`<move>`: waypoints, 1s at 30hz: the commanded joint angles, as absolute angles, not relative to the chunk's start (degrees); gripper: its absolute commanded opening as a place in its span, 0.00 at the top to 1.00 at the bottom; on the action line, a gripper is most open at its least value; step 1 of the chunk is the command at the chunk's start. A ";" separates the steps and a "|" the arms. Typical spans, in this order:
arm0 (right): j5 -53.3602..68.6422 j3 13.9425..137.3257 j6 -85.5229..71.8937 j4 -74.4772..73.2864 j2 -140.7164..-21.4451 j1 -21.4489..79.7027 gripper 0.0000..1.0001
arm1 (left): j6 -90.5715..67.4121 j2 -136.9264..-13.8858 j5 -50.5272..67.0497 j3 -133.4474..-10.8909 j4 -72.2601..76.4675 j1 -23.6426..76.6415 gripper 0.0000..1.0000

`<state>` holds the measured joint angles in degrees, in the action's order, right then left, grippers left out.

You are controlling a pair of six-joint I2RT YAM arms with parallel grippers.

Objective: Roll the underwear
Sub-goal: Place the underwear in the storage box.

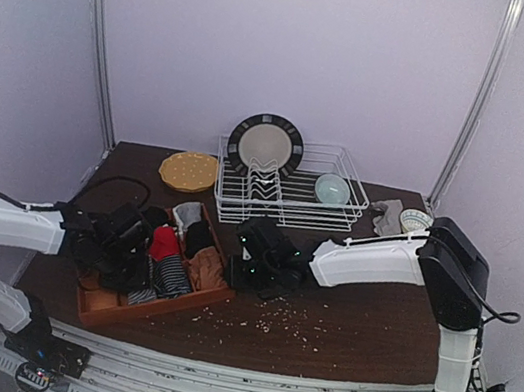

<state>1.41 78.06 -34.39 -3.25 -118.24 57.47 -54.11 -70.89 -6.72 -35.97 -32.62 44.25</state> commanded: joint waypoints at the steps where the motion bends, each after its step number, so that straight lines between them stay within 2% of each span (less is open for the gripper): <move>1: 2.16 75.88 -33.01 -6.58 -115.96 57.54 0.66 | -58.62 -75.61 -8.94 -32.10 -35.53 44.86 1.00; 8: 2.39 75.54 -32.60 -6.51 -115.80 57.46 0.66 | -63.94 -75.87 -12.18 -31.80 -38.99 51.05 1.00; 17: 2.65 75.86 -32.65 -6.50 -116.22 57.26 0.66 | -71.51 -80.39 -10.73 -30.77 -37.35 56.32 1.00; 25: 2.71 74.97 -32.99 -5.89 -116.02 57.23 0.66 | -82.51 -67.06 -11.04 -24.53 -37.18 56.60 1.00; 30: 2.46 74.96 -32.87 -6.07 -116.05 57.26 0.66 | -83.59 -66.91 -9.94 -25.88 -36.55 57.31 1.00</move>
<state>2.02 76.53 -33.21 -2.35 -117.32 57.45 -80.20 -65.21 -17.89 -27.68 -28.80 55.99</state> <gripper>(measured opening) 0.336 0.173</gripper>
